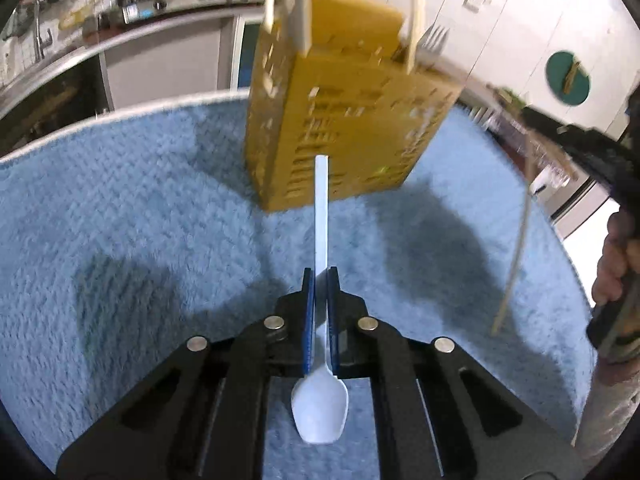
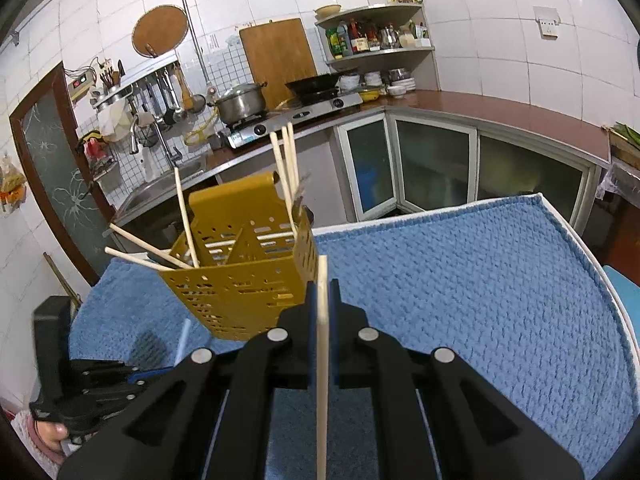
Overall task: Organize utensils
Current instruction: 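Lift the white spoon toward the holder while the right tool raises its chopstick, then lower the spoon and chopstick into the yellow holder and open both tools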
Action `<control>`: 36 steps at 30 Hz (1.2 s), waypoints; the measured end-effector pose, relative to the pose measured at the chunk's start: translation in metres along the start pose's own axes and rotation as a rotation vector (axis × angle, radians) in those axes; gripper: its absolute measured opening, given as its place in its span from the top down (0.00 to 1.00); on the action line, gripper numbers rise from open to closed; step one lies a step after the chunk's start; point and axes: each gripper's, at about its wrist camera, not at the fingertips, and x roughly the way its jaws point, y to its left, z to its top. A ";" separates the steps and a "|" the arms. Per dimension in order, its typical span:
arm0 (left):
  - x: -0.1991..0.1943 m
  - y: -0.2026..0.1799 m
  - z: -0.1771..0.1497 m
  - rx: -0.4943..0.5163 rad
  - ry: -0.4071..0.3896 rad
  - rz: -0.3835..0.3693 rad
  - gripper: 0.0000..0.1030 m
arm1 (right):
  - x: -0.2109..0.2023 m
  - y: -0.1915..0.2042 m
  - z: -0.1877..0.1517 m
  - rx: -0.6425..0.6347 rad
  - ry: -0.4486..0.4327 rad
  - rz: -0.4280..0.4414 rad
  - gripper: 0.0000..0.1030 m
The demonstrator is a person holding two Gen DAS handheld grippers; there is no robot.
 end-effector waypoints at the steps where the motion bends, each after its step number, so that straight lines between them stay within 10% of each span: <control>1: -0.006 -0.002 0.000 -0.002 -0.017 -0.004 0.96 | -0.002 0.002 0.001 -0.003 -0.007 0.003 0.94; 20: -0.114 -0.045 0.065 0.019 -0.474 0.146 0.96 | -0.059 0.034 0.061 -0.095 -0.220 0.020 0.95; 36: -0.060 -0.066 0.144 -0.003 -0.698 0.335 0.95 | -0.049 0.070 0.131 -0.133 -0.532 0.034 0.95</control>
